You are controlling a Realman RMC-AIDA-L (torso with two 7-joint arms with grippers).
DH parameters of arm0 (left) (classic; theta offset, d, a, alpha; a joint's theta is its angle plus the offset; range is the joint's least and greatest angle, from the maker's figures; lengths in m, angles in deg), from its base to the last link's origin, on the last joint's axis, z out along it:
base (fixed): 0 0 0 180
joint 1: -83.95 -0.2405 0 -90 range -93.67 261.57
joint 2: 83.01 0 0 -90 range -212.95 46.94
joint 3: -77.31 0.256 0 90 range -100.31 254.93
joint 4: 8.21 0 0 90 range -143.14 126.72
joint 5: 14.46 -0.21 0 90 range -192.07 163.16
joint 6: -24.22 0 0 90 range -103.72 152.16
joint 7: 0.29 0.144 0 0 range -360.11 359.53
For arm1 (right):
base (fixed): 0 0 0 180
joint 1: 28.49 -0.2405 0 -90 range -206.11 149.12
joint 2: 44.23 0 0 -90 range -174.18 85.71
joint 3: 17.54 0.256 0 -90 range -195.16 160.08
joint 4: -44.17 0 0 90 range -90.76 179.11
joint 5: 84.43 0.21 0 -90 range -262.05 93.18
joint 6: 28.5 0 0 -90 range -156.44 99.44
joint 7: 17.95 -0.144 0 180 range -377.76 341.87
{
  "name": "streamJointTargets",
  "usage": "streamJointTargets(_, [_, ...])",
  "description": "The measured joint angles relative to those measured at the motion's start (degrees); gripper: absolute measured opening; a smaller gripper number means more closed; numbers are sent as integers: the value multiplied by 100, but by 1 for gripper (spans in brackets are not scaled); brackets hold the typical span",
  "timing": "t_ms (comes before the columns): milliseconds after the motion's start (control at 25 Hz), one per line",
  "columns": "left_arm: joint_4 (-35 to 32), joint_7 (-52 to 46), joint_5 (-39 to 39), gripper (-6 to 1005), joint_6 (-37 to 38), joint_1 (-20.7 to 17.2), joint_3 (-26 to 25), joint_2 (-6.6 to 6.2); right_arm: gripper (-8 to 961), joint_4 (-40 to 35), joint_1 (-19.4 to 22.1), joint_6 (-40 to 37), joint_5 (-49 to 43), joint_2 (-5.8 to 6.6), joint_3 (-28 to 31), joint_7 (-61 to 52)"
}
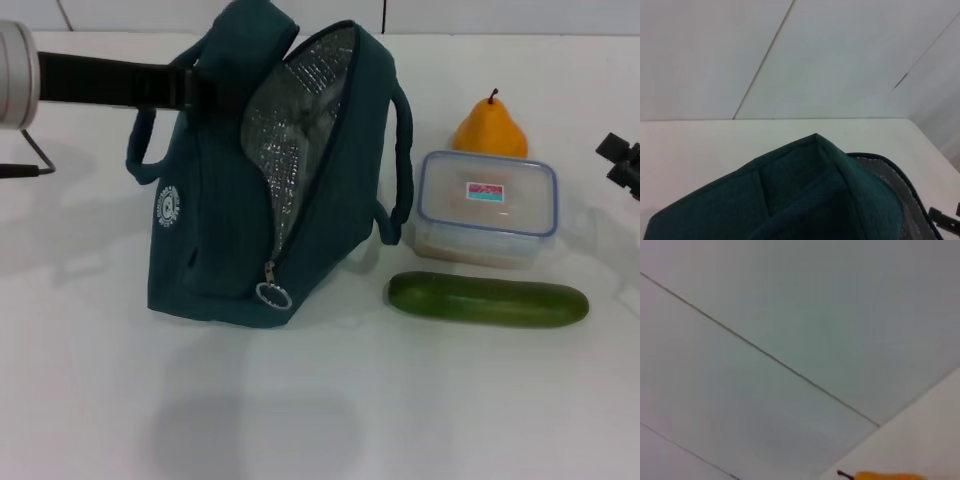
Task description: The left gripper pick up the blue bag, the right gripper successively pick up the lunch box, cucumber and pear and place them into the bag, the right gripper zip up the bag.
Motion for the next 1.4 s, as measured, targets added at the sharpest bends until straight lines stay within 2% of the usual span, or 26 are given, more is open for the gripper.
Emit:
streamJointTargets(40, [0, 0, 0, 54, 0, 0, 0, 0, 870, 8, -24, 13, -156, 100, -27, -331])
streamJointTargets(360, [112, 24, -15, 54, -50, 115, 2, -7, 864, 9, -195, 112, -872, 351, -33, -1320])
streamJointTargets(480, [114, 27, -13, 54, -64, 123, 2, -13, 862, 9, -247, 196, -997, 397, -24, -1477])
streamJointTargets(600, [118, 36, -13, 54, -67, 130, 2, -14, 860, 12, -277, 339, -1039, 372, -26, -1526])
streamJointTargets(1040, [196, 139, -27, 54, -67, 225, -24, -22, 852, 38, -403, 523, -1121, 104, -31, -1535])
streamJointTargets(1400, [231, 256, -33, 54, -69, 258, -41, -20, 846, 78, -503, 605, -1121, -17, -65, -1530])
